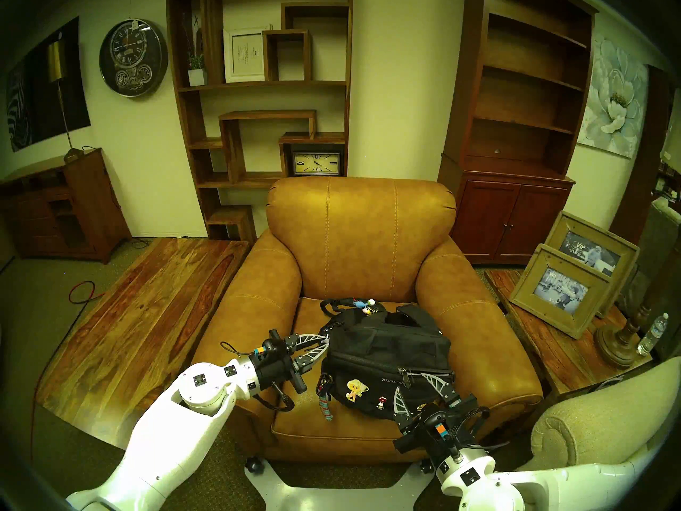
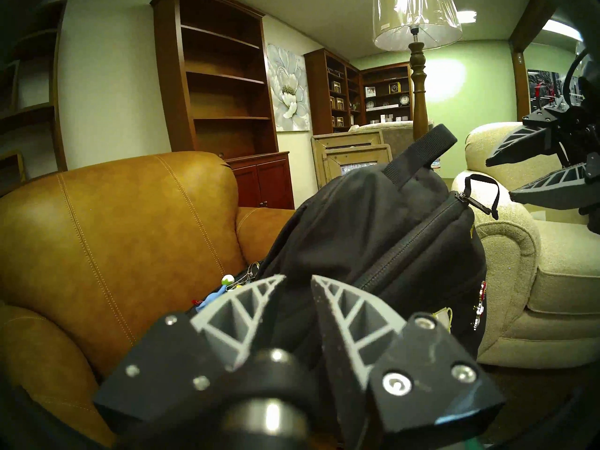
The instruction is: Close a bag with a zipper
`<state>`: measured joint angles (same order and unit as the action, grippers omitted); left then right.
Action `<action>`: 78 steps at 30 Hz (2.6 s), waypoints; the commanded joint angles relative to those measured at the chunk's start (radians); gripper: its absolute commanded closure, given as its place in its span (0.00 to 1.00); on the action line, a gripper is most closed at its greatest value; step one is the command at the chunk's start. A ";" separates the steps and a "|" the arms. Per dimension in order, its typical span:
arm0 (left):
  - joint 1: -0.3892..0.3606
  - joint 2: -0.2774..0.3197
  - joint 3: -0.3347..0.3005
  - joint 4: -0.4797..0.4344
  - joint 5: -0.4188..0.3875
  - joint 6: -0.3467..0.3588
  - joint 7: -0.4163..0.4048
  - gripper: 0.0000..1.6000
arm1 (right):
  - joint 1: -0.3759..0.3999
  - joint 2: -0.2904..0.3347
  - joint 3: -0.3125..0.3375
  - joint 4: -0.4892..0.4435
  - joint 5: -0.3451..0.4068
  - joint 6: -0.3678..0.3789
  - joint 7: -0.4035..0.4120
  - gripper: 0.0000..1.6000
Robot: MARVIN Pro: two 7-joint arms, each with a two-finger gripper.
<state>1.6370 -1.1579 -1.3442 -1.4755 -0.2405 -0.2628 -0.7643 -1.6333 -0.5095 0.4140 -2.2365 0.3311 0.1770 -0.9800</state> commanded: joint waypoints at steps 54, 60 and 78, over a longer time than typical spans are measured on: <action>-0.053 0.007 0.070 0.001 0.013 0.000 -0.132 0.09 | 0.030 -0.101 0.019 0.077 0.004 0.019 0.019 1.00; -0.093 -0.034 0.103 0.036 0.050 -0.006 -0.108 0.33 | 0.028 -0.100 0.018 0.078 0.003 0.014 0.019 1.00; -0.155 -0.071 0.138 0.106 0.089 -0.042 -0.074 1.00 | -0.011 -0.051 0.035 0.044 0.015 -0.015 -0.043 1.00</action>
<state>1.5150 -1.2090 -1.1991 -1.3562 -0.1416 -0.2930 -0.8431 -1.6238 -0.5882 0.4349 -2.1587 0.3361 0.1855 -0.9864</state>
